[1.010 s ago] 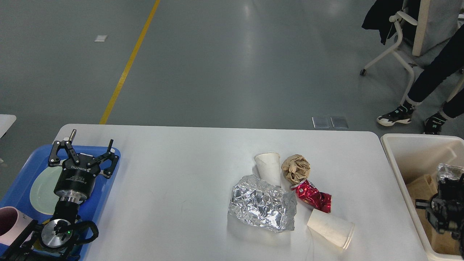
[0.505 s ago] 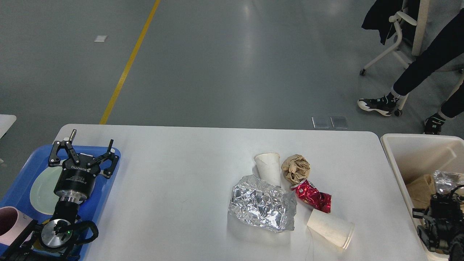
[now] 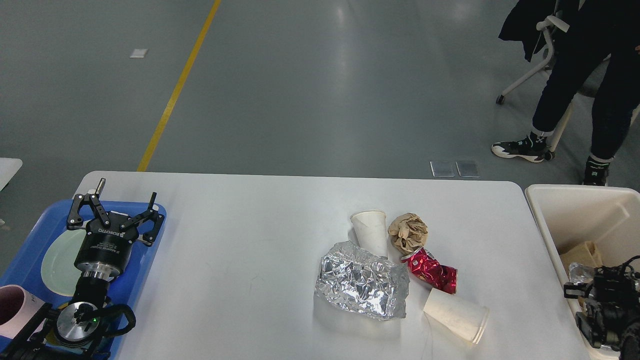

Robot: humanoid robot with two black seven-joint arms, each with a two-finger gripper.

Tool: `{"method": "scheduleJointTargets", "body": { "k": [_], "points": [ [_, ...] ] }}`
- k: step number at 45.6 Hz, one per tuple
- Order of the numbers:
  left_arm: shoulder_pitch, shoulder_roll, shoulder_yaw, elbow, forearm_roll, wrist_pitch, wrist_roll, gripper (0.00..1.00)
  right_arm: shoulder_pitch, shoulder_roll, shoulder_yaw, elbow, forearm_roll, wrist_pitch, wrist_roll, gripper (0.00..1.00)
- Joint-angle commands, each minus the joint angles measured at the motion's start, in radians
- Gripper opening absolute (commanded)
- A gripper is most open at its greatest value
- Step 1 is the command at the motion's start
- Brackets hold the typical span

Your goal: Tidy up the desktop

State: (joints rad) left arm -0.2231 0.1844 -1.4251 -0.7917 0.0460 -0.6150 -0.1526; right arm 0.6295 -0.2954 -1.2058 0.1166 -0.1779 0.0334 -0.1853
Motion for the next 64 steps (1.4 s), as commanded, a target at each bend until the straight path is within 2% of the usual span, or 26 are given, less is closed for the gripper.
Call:
{"method": "scheduleJointTargets", "body": {
  "k": [1, 11, 17, 20, 26, 33, 37, 41, 47, 52, 55, 64],
  "points": [
    [-0.001, 0.000, 0.000, 0.000, 0.000, 0.000, -0.001, 0.97, 0.001, -0.002, 0.002, 0.000, 0.000, -0.001, 0.000, 1.00],
    [-0.001, 0.000, 0.000, 0.000, 0.000, -0.002, 0.001, 0.97, 0.065, -0.004, 0.014, 0.012, 0.002, 0.005, 0.000, 1.00],
    [-0.001, 0.000, 0.000, 0.000, 0.000, -0.002, 0.001, 0.97, 0.171, -0.030, 0.018, 0.115, 0.000, 0.010, 0.000, 1.00],
    [-0.001, 0.000, 0.000, -0.001, 0.000, -0.002, 0.001, 0.97, 0.257, -0.079, 0.017, 0.216, -0.002, 0.013, 0.000, 1.00],
    [0.001, 0.000, 0.000, 0.000, 0.000, 0.000, 0.001, 0.97, 0.507, -0.169, 0.008, 0.523, -0.020, 0.016, -0.006, 1.00],
    [0.001, 0.000, 0.000, -0.001, 0.000, 0.000, 0.001, 0.97, 0.840, -0.192, -0.084, 0.856, -0.067, 0.057, -0.016, 1.00],
    [-0.001, 0.000, 0.000, 0.000, 0.000, 0.000, 0.001, 0.97, 1.021, -0.166, -0.146, 0.998, -0.068, 0.147, -0.040, 1.00],
    [0.001, 0.000, 0.000, 0.000, 0.000, -0.002, 0.001, 0.97, 1.200, -0.140, -0.164, 1.100, -0.061, 0.325, -0.069, 1.00],
    [0.001, 0.000, 0.000, 0.000, 0.000, -0.002, 0.001, 0.97, 1.432, -0.090, -0.149, 1.157, -0.057, 0.647, -0.077, 1.00],
    [0.001, 0.000, 0.000, 0.000, 0.000, -0.002, 0.001, 0.97, 1.555, -0.067, -0.140, 1.195, -0.035, 0.798, -0.077, 1.00],
    [-0.001, 0.000, 0.002, 0.000, 0.000, 0.000, -0.001, 0.97, 1.642, -0.057, -0.136, 1.276, 0.006, 0.829, -0.075, 1.00],
    [0.001, 0.000, 0.000, 0.000, 0.000, 0.000, -0.001, 0.97, 1.904, 0.030, -0.132, 1.537, 0.109, 0.795, -0.066, 1.00]
  ]
}}
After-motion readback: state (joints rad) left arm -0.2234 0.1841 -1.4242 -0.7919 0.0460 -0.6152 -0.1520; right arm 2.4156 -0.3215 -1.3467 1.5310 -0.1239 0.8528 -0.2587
